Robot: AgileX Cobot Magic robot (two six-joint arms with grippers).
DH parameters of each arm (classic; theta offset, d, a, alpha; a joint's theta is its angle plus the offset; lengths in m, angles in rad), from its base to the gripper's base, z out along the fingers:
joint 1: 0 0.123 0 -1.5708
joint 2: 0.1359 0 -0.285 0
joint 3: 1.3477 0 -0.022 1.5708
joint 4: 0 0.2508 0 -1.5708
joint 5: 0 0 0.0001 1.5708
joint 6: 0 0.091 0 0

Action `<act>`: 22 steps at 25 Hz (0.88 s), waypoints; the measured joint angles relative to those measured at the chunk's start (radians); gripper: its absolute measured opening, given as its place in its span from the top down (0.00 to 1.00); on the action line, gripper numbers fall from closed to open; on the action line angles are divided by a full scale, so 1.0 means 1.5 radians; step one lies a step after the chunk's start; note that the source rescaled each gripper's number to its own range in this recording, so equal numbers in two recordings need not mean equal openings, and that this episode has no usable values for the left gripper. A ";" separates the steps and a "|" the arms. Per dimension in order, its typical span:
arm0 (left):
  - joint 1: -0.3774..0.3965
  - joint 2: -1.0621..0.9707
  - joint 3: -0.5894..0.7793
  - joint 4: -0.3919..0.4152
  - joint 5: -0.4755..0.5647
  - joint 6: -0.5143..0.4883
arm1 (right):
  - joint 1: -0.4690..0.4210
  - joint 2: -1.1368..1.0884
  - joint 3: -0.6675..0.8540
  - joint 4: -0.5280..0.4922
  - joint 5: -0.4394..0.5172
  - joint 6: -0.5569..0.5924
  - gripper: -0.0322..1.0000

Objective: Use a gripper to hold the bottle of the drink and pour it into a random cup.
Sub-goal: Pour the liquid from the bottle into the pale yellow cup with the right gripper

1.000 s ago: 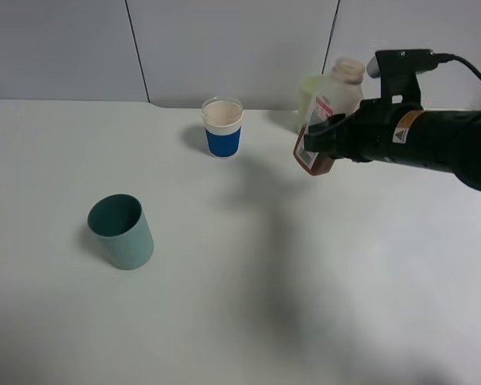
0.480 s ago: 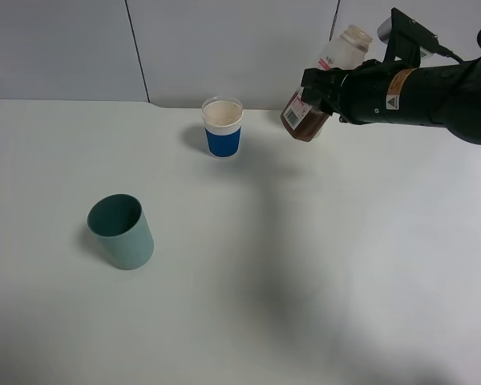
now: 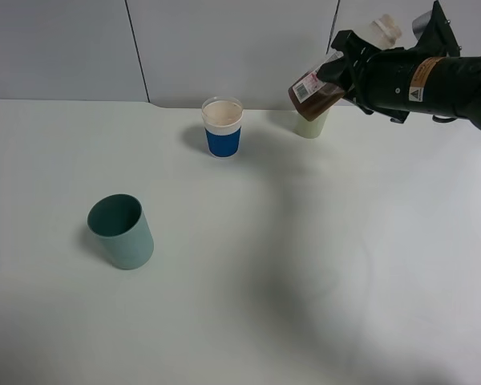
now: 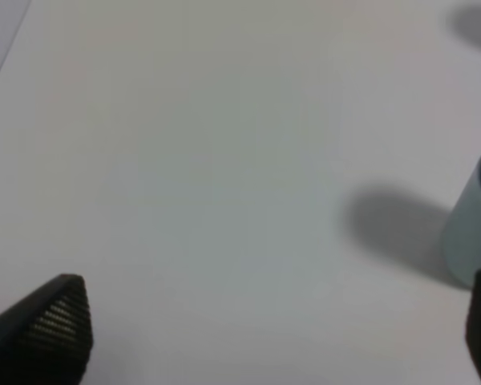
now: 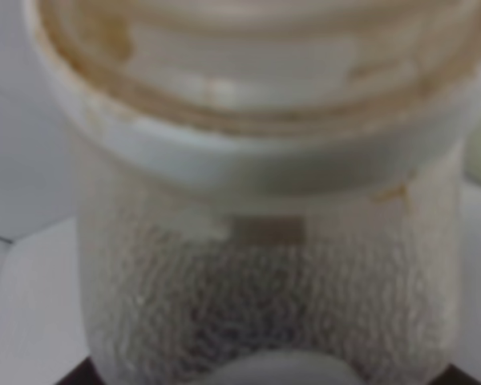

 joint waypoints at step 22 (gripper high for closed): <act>0.000 0.000 0.000 0.000 0.000 0.000 | -0.002 0.140 -0.118 -0.063 0.024 0.081 0.96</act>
